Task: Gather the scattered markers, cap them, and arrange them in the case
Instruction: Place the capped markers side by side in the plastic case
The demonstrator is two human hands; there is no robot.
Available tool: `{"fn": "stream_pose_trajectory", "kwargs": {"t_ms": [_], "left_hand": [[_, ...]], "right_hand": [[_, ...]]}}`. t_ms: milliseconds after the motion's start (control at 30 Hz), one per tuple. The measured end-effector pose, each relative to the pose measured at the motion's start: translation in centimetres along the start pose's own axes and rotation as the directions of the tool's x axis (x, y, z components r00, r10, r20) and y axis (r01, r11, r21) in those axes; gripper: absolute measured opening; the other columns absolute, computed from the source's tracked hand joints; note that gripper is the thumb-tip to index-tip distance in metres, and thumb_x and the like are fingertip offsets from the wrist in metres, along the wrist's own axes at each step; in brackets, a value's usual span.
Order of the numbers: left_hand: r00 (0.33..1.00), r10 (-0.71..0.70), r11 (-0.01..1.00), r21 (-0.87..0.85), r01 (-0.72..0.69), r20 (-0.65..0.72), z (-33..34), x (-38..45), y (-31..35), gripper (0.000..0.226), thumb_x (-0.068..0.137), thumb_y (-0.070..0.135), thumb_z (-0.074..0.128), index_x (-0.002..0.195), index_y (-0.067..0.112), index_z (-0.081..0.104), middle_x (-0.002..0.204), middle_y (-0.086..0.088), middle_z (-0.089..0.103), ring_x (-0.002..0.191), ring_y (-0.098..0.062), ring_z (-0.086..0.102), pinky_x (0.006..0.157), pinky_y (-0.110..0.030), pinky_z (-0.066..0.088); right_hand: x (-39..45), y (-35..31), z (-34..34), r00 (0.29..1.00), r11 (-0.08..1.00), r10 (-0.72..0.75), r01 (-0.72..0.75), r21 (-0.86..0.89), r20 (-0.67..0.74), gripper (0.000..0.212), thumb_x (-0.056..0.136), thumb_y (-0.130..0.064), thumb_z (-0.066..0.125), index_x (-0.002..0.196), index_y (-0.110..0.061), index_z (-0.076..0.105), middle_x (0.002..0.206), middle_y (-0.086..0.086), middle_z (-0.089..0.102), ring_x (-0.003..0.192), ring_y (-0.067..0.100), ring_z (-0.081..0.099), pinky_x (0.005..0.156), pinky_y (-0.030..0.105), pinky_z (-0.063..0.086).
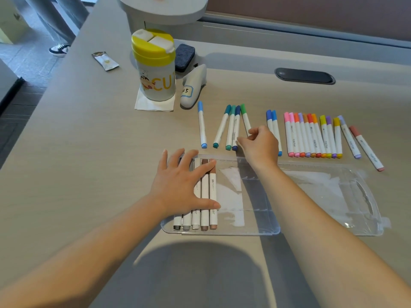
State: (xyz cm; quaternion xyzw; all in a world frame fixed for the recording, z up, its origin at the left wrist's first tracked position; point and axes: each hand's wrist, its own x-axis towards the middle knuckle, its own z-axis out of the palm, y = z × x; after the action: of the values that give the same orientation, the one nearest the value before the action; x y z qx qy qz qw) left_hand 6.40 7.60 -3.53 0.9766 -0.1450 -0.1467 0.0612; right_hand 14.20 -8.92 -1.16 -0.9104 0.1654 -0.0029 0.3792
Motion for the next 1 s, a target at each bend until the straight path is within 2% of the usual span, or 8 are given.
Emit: {"fn": "stream_pose_trajectory", "kwargs": {"t_ms": [167,333,467,600,667,800,967,1000], "left_hand": [[1.000,0.006,1.000,-0.008,-0.006,0.000,-0.1,-0.1,0.1,0.092,0.066,0.085,0.032,0.142,0.047,-0.003,0.154,0.006,-0.006,0.142,-0.027,-0.010,0.115,-0.050,-0.008],[1.000,0.008,1.000,-0.012,-0.008,-0.025,0.1,-0.2,0.0,0.093,0.064,0.088,0.026,0.142,0.047,-0.005,0.155,0.006,-0.007,0.142,-0.027,-0.010,0.115,-0.049,-0.008],[0.999,0.011,1.000,-0.020,-0.012,-0.050,0.4,-0.1,-0.1,0.104,0.045,0.088,0.000,0.141,0.047,-0.007,0.155,0.006,-0.006,0.142,-0.027,-0.009,0.115,-0.048,-0.006],[0.999,0.007,1.000,-0.025,-0.009,-0.050,0.4,-0.1,-0.1,0.105,0.044,0.087,-0.001,0.141,0.047,-0.006,0.154,0.007,-0.006,0.142,-0.027,-0.009,0.115,-0.047,-0.005],[0.999,0.008,1.000,-0.024,-0.009,-0.047,0.4,-0.1,0.0,0.105,0.043,0.087,-0.001,0.141,0.047,-0.007,0.154,0.007,-0.006,0.142,-0.026,-0.009,0.115,-0.047,-0.005],[0.999,0.005,0.999,-0.043,-0.006,-0.032,0.2,-0.1,0.0,0.105,0.044,0.088,0.002,0.141,0.048,-0.005,0.154,0.007,-0.005,0.142,-0.026,-0.008,0.115,-0.047,-0.005],[1.000,-0.001,0.999,-0.047,0.002,0.004,-0.3,-0.3,0.2,0.096,0.062,0.088,0.031,0.142,0.046,-0.001,0.154,0.006,-0.004,0.143,-0.026,-0.007,0.117,-0.049,-0.004],[1.000,0.007,0.999,-0.053,-0.007,0.003,-0.4,-0.2,0.2,0.100,0.059,0.089,0.029,0.143,0.045,-0.001,0.154,0.005,-0.003,0.142,-0.026,-0.006,0.116,-0.049,-0.004]], "right_hand": [[0.8,-1.4,0.9,0.999,0.997,-0.038,0.039,-0.059,0.019,0.041,0.084,-0.026,0.064,0.117,-0.009,0.047,0.099,0.002,0.052,0.085,0.016,0.050,0.069,0.026,0.037],[1.0,-1.8,1.4,0.997,0.985,-0.041,0.051,-0.167,0.060,0.044,0.082,-0.019,0.066,0.119,-0.009,0.044,0.115,0.008,0.055,0.094,0.021,0.054,0.070,0.026,0.040],[1.4,-1.7,1.1,0.992,0.995,0.091,-0.087,-0.052,0.085,0.045,0.081,-0.013,0.068,0.119,-0.009,0.044,0.119,0.009,0.055,0.099,0.021,0.053,0.076,0.027,0.043],[1.5,-1.4,0.3,0.976,0.974,0.181,-0.195,0.115,0.122,0.048,0.082,-0.010,0.066,0.124,-0.010,0.045,0.121,0.009,0.055,0.095,0.022,0.060,0.076,0.026,0.049],[1.1,-1.3,-0.3,0.967,0.943,0.175,-0.219,0.250,0.186,0.050,0.084,-0.004,0.062,0.129,-0.012,0.041,0.117,0.009,0.058,0.080,0.018,0.062,0.067,0.024,0.051],[-0.2,-1.3,-2.1,0.959,0.919,0.045,-0.150,0.366,0.280,0.068,0.083,0.009,0.057,0.137,-0.020,0.027,0.101,0.007,0.058,0.097,0.023,0.063,0.074,0.034,0.056],[-2.7,-1.1,-4.2,0.923,0.880,0.015,-0.194,0.433,0.385,0.009,0.093,-0.010,0.048,0.091,-0.018,0.048,0.082,0.007,0.061,0.086,0.025,0.065,0.082,0.040,0.056],[-3.3,-0.9,-4.4,0.908,0.871,0.018,-0.219,0.439,0.419,0.010,0.094,-0.014,0.047,0.085,-0.016,0.050,0.081,0.007,0.062,0.084,0.025,0.064,0.080,0.037,0.056]]}}
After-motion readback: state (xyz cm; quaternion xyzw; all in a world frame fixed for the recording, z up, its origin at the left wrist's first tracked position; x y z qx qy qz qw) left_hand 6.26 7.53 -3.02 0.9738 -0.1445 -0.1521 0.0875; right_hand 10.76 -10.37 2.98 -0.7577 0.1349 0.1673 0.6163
